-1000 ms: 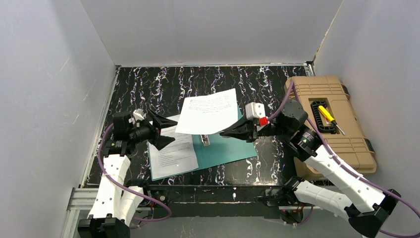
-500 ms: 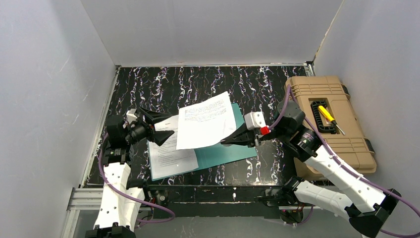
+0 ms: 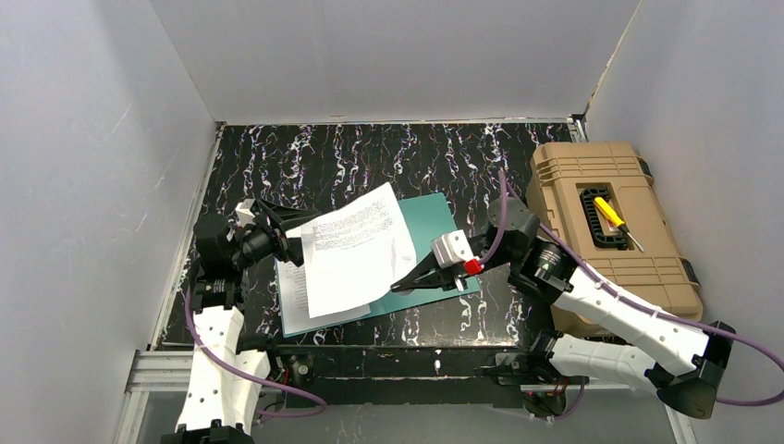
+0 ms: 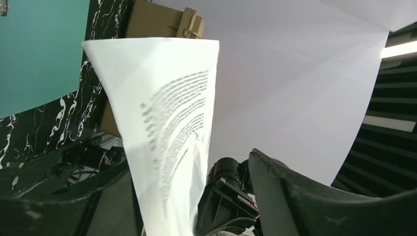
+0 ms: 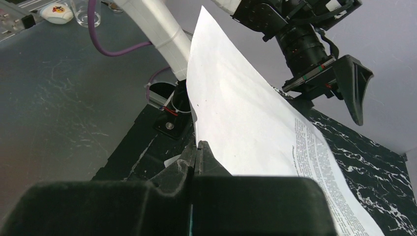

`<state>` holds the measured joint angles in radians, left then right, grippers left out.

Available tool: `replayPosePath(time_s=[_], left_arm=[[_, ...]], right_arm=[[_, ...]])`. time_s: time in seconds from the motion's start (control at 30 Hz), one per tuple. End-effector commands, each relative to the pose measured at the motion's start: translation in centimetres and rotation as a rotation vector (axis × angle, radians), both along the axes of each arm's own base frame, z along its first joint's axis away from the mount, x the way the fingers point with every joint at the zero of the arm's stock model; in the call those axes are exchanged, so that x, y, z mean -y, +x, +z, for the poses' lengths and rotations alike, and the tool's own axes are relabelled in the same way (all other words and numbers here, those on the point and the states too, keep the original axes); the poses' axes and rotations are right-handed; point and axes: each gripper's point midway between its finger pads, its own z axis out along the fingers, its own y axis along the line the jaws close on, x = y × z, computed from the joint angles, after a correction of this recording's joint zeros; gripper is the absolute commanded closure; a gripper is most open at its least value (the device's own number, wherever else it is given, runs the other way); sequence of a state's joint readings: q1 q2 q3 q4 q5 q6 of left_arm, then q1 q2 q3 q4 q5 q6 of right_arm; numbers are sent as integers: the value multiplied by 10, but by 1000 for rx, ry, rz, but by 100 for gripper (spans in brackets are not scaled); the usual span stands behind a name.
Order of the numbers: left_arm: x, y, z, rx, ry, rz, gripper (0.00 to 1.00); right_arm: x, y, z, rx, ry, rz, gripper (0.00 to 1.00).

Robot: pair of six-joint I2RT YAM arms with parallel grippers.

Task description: Put the files into the folder

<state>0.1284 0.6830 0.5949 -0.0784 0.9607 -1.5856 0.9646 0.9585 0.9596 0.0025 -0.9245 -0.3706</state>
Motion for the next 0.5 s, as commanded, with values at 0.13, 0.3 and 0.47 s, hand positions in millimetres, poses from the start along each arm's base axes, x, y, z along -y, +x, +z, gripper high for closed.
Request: replayPosePath(time_s=[0.13,0.3,0.47], left_arm=[[5,-17,10,41,-14,-61,63],[6,-19,9,46,-18,-68,89],[6,-19,13,62,-11,-64,100]], right_arm=[[-9,3,27,99,78,-30,99],[-7,3,24,98,72,-41,99],[-2,3,27,104,80,-64,95]])
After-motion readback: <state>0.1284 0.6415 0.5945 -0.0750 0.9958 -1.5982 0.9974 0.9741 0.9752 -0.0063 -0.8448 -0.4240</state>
